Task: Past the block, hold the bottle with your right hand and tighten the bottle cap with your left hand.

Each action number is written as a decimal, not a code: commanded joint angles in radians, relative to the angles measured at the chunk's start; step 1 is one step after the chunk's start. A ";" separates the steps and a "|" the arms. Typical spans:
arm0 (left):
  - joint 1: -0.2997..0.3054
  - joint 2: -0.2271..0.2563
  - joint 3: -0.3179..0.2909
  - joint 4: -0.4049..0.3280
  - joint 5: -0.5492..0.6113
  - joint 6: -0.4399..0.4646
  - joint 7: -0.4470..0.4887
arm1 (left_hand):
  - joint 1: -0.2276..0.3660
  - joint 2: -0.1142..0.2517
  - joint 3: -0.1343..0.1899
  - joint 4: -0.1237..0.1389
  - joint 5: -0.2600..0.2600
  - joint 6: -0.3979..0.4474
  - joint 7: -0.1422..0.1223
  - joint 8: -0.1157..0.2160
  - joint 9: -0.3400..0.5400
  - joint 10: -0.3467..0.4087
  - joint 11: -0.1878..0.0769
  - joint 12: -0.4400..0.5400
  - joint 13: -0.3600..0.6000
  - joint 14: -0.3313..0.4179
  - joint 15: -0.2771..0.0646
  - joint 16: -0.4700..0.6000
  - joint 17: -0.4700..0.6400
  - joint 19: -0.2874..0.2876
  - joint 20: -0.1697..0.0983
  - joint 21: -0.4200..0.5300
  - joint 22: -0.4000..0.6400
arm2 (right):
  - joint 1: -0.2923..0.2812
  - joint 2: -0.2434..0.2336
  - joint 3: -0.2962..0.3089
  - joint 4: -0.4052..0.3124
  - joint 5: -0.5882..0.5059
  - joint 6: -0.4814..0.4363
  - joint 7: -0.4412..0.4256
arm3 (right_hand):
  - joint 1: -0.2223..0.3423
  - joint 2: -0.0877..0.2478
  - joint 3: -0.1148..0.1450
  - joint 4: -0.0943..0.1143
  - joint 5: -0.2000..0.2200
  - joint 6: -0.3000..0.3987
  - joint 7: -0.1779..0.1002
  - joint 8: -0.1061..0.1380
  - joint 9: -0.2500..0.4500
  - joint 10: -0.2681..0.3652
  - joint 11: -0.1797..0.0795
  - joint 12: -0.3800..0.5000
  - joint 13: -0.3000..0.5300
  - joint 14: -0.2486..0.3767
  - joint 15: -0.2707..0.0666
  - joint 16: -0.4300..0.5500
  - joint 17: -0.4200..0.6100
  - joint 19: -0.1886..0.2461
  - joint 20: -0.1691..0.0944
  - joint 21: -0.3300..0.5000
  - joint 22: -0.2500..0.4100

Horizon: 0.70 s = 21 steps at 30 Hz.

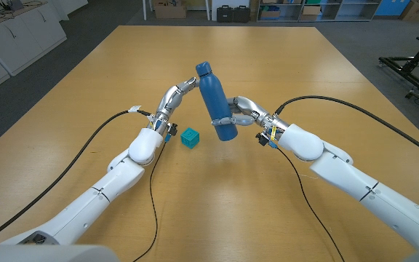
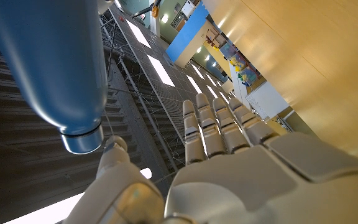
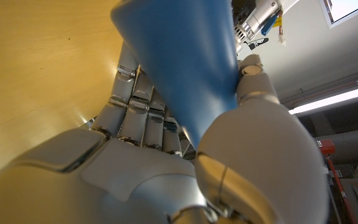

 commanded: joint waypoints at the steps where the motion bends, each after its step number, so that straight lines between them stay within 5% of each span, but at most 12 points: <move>1: 0.038 0.015 -0.018 -0.024 0.006 -0.029 0.019 | -0.001 -0.002 0.002 -0.002 -0.002 0.010 0.001 -0.002 0.003 0.007 0.002 -0.001 0.005 0.007 -0.069 0.000 0.003 0.004 0.009 0.002 0.005 | 0.037 0.027 -0.023 0.067 0.010 -0.028 0.009 | 0.186 0.194 0.226 0.028 0.004 0.268 -0.236 0.008 0.003 0.282 -0.269 -0.001 0.001 0.167 -0.253 0.004 0.003 -0.002 -0.134 0.006 0.001; 21: -0.029 0.000 0.016 0.008 0.015 -0.008 -0.024 | -0.003 -0.005 -0.001 -0.001 -0.003 0.009 0.001 -0.004 0.003 0.009 -0.001 -0.002 0.005 0.007 -0.069 0.000 0.003 0.005 0.013 0.002 0.005 | 0.060 0.016 -0.049 0.046 -0.007 -0.051 0.033 | 0.183 0.192 0.231 0.028 0.005 0.268 -0.237 0.006 0.004 0.283 -0.270 -0.007 0.006 0.168 -0.252 0.002 0.010 -0.009 -0.135 0.020 -0.009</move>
